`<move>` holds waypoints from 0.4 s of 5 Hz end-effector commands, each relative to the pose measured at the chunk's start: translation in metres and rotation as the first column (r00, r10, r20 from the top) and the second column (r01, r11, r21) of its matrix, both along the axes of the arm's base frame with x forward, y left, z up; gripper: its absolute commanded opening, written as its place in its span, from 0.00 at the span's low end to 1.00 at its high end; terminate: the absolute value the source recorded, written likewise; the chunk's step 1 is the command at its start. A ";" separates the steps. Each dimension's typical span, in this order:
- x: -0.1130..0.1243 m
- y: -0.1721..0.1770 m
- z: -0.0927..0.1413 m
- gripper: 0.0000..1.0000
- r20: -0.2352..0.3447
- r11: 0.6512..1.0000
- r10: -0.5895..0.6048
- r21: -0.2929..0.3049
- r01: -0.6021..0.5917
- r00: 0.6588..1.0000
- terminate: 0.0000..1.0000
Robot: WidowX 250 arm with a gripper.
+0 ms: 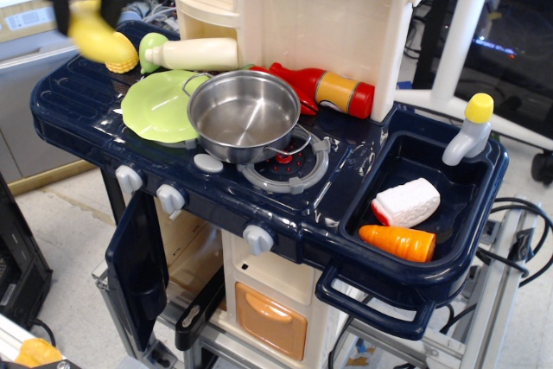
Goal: Put banana in pot or pan
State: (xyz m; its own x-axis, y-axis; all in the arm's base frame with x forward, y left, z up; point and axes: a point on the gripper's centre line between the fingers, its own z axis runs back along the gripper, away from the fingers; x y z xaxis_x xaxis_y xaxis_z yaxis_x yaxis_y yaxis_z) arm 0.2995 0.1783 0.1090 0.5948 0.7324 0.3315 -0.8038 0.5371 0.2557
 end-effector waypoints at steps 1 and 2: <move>0.005 -0.068 0.037 0.00 0.076 0.993 0.118 0.008 -0.119 0.990 0.00; 0.009 -0.104 0.033 0.00 0.113 0.982 0.188 -0.035 -0.185 0.976 0.00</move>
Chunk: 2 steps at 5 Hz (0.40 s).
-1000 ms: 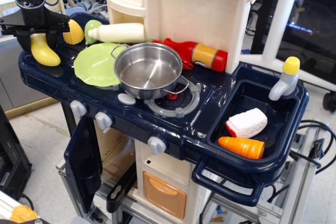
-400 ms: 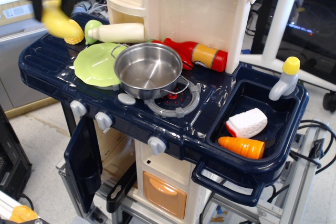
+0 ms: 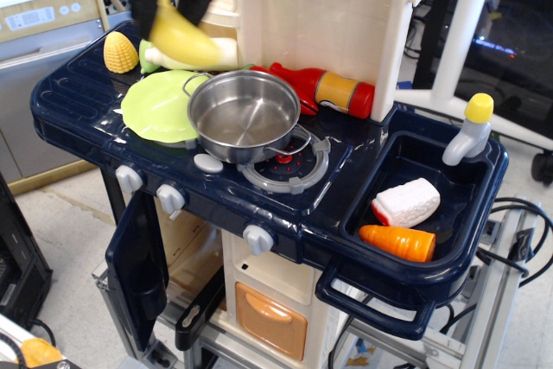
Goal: Put banana in pot or pan
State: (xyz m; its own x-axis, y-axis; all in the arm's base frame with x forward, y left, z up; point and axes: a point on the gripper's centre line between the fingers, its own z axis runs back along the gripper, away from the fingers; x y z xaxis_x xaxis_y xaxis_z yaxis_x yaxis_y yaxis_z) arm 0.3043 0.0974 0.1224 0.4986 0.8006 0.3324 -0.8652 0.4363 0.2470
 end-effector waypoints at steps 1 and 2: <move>0.009 -0.043 0.006 0.00 0.170 0.994 0.105 -0.022 -0.103 0.980 0.00; 0.009 -0.043 0.006 1.00 0.170 0.994 0.105 -0.022 -0.103 0.980 0.00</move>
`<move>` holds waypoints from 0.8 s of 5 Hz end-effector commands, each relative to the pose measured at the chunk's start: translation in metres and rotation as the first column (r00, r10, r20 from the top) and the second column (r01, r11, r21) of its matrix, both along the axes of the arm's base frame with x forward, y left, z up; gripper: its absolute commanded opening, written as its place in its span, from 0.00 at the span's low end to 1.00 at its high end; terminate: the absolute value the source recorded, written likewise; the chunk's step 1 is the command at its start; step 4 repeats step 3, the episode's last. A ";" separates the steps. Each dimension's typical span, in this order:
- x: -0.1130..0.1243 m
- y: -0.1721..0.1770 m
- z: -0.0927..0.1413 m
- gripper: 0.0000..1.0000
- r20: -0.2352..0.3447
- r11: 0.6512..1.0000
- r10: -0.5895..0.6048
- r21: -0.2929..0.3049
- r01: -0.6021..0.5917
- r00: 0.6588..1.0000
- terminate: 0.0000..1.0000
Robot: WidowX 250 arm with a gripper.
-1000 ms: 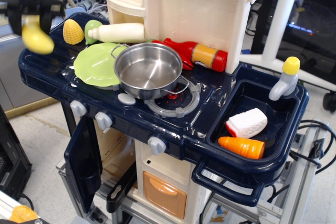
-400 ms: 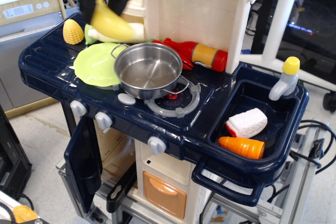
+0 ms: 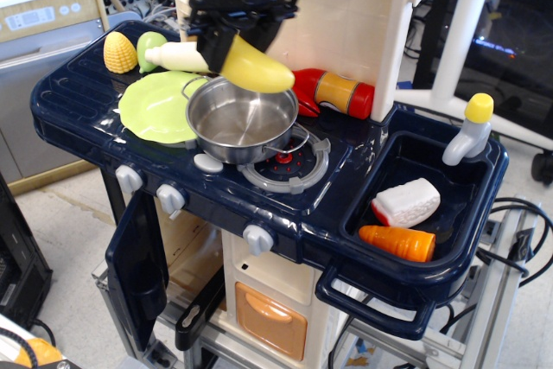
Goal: Put banana in pot or pan
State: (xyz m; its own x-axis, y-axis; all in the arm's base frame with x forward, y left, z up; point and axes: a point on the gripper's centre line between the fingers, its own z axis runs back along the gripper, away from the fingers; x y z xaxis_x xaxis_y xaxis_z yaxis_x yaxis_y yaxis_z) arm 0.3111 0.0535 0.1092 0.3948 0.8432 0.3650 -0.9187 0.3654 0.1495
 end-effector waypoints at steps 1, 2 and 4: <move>0.002 0.001 0.020 1.00 0.069 1.000 0.023 0.003 -0.023 0.997 0.00; 0.002 0.001 0.020 1.00 0.069 1.000 0.023 0.003 -0.023 0.997 0.00; 0.002 0.001 0.020 1.00 0.069 1.000 0.023 0.003 -0.023 0.997 1.00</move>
